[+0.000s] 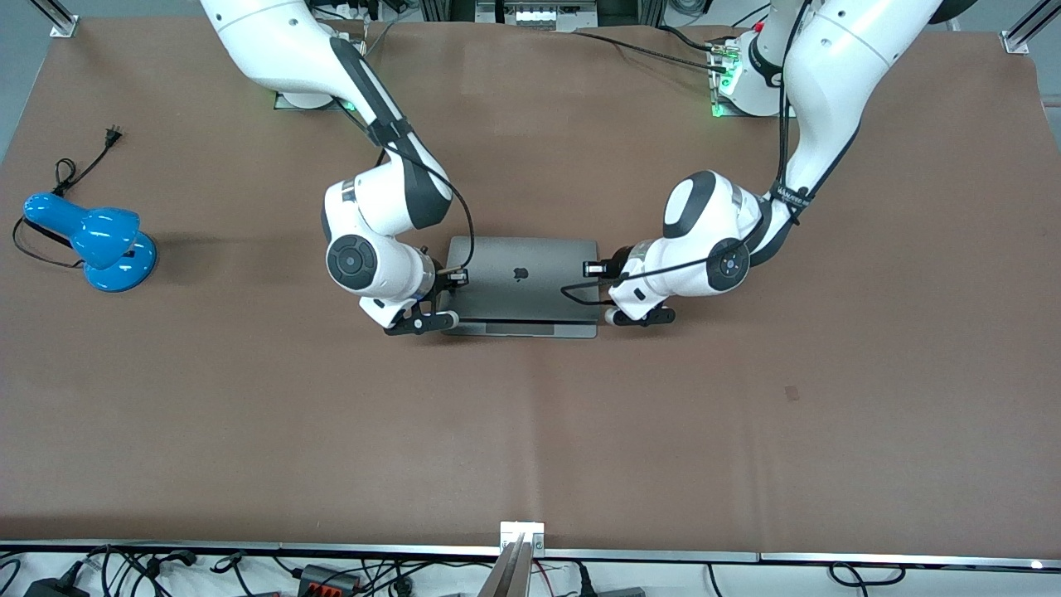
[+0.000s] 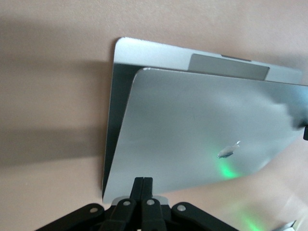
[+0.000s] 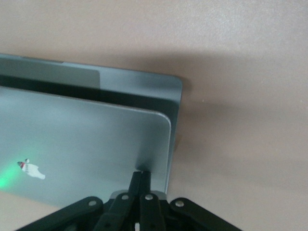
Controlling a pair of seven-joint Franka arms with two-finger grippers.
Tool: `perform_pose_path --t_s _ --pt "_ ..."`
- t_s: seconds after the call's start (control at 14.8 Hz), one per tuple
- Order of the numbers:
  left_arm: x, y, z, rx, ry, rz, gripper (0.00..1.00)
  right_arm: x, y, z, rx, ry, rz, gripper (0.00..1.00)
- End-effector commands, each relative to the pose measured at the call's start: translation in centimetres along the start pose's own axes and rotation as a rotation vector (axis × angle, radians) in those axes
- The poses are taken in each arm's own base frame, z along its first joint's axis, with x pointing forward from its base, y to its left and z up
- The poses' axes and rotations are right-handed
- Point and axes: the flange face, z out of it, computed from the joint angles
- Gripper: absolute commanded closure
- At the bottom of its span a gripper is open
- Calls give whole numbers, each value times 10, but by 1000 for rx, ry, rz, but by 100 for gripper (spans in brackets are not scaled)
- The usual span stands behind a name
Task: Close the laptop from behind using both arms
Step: 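Press the closed lid flat with both grippers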
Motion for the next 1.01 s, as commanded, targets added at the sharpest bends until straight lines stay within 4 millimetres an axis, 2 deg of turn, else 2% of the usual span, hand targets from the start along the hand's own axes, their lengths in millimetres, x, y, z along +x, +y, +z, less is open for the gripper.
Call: perform_pose_path --t_s 0.0,0.27,0.4,0.74,0.94 --pt "11 3 18 29 32 12 100 9 0 14 -13 18 -16 100" --pt "19 -1 46 22 73 15 100 17 7 41 -48 42 -27 100" --pt "20 -3 54 33 76 15 100 18 6 51 -50 54 -29 100" --pt "17 -2 77 87 111 32 100 20 4 48 -45 63 -27 100" --pt "18 -2 78 85 117 31 100 24 -3 35 -35 82 -30 100"
